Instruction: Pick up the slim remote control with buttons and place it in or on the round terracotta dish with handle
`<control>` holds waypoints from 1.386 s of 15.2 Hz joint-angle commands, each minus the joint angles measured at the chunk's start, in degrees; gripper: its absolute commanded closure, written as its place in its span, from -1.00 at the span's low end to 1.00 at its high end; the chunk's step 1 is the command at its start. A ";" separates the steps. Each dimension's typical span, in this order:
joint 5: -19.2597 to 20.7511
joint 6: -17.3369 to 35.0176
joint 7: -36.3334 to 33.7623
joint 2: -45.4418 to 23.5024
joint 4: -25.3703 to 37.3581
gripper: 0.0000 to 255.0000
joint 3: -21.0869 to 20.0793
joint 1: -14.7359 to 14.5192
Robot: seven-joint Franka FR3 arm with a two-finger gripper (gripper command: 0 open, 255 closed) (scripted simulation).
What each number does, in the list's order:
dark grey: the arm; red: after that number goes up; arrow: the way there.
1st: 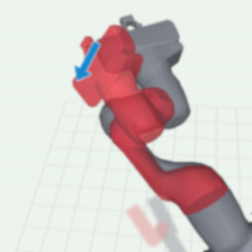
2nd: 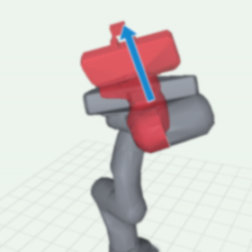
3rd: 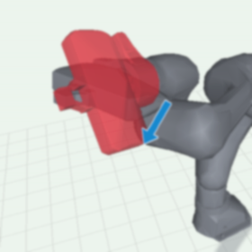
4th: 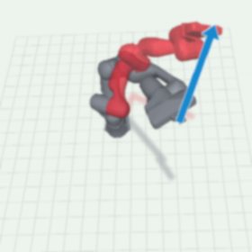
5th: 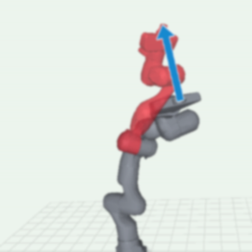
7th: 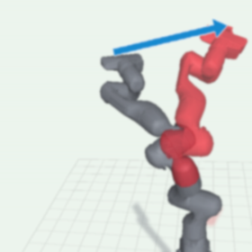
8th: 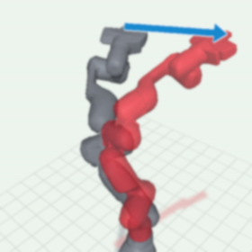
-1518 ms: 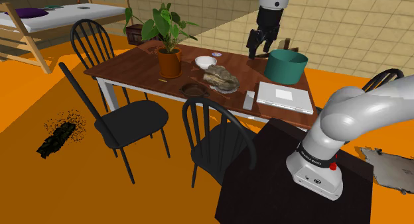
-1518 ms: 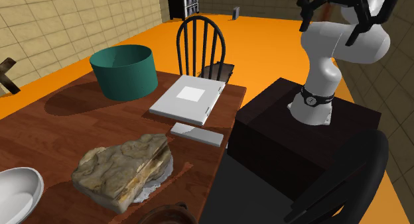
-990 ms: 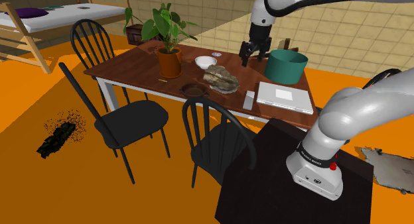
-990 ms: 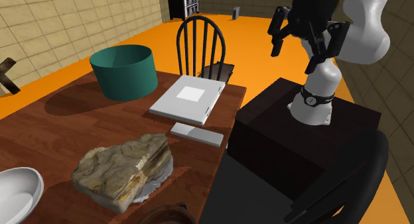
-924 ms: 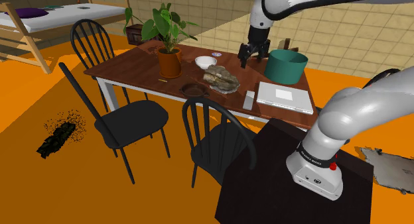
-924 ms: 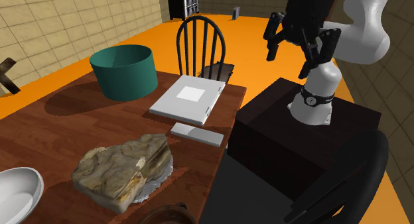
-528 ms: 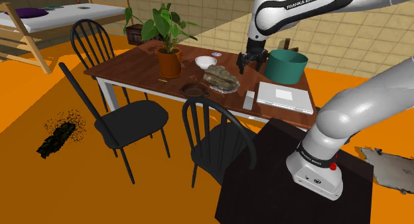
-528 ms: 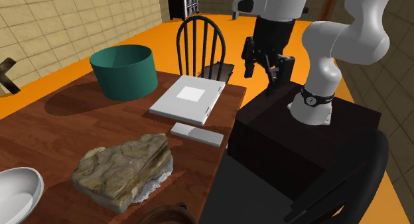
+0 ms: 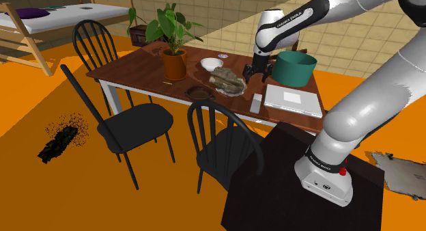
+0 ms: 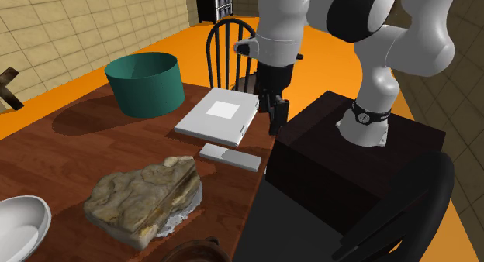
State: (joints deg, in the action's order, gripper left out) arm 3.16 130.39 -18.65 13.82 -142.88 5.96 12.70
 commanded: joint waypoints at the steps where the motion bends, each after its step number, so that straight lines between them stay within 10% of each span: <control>1: -0.47 3.19 -0.77 -3.61 0.36 -1.00 0.91 0.82; 21: -13.94 23.65 2.45 -34.91 9.24 -1.00 3.89 8.60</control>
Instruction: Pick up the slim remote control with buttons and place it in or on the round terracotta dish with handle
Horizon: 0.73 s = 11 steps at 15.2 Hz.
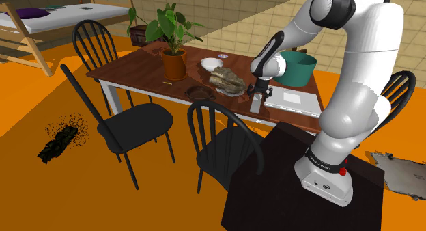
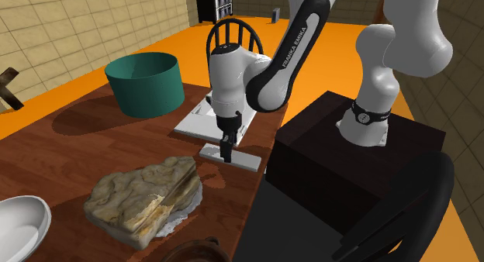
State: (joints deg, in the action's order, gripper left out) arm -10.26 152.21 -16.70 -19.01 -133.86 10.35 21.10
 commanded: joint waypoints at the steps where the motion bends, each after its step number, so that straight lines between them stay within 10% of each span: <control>1: -0.88 2.46 0.76 -2.85 0.34 -1.00 -0.70 0.33; 9: -1.23 2.81 1.02 -3.31 0.43 -1.00 -0.66 0.22; 10: -0.95 2.44 0.60 -2.64 0.14 1.00 -0.55 -0.06; 11: -1.05 2.52 0.79 -2.92 0.34 1.00 -0.59 0.07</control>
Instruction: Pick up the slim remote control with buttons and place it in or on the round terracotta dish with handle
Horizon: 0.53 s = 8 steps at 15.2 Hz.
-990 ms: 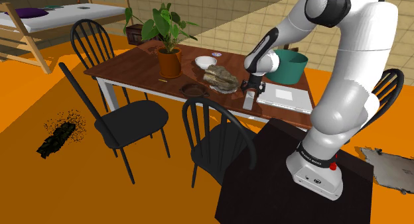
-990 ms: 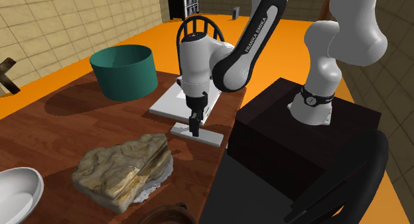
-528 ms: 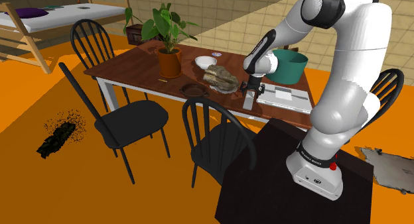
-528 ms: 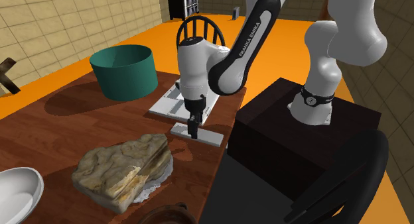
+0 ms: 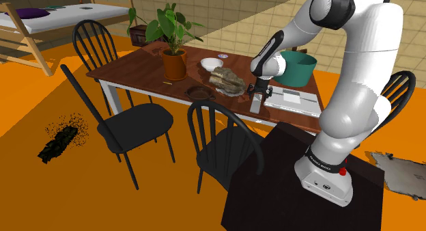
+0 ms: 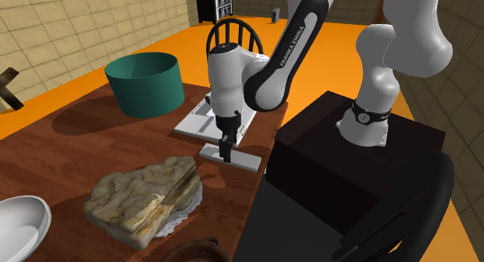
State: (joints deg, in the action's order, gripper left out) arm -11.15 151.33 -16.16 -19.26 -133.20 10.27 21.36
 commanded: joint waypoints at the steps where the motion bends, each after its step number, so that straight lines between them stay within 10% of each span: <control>1: -0.02 3.15 -0.09 -2.55 -0.18 1.00 -0.49 -0.40; 8: -0.42 3.69 0.53 -3.07 -0.22 1.00 -0.50 -0.13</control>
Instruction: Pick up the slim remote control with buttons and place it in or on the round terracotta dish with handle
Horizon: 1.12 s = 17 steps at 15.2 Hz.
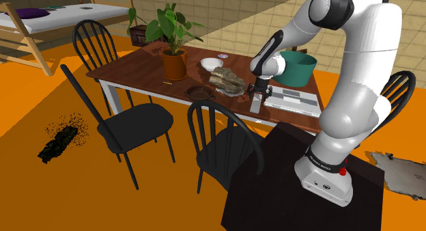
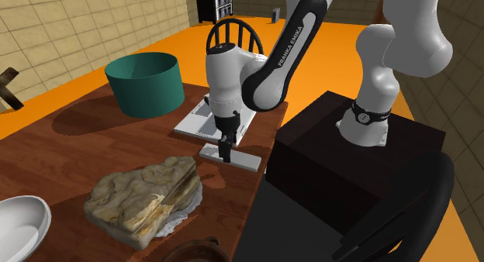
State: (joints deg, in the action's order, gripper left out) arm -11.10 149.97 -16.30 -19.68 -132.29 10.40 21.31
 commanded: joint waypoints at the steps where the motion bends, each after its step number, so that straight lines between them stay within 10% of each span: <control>1: -0.13 4.42 0.41 -1.88 -1.27 1.00 -0.38 -0.26; 12: 3.05 -1.62 -2.04 4.80 -1.72 1.00 1.55 -1.64; 13: 3.05 -1.62 -2.04 4.80 -1.72 -1.00 1.55 -1.64; 17: 1.21 -0.42 0.85 -0.81 1.99 -1.00 0.85 0.16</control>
State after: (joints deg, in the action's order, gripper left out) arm -9.61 149.15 -15.84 -19.74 -130.60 11.39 21.23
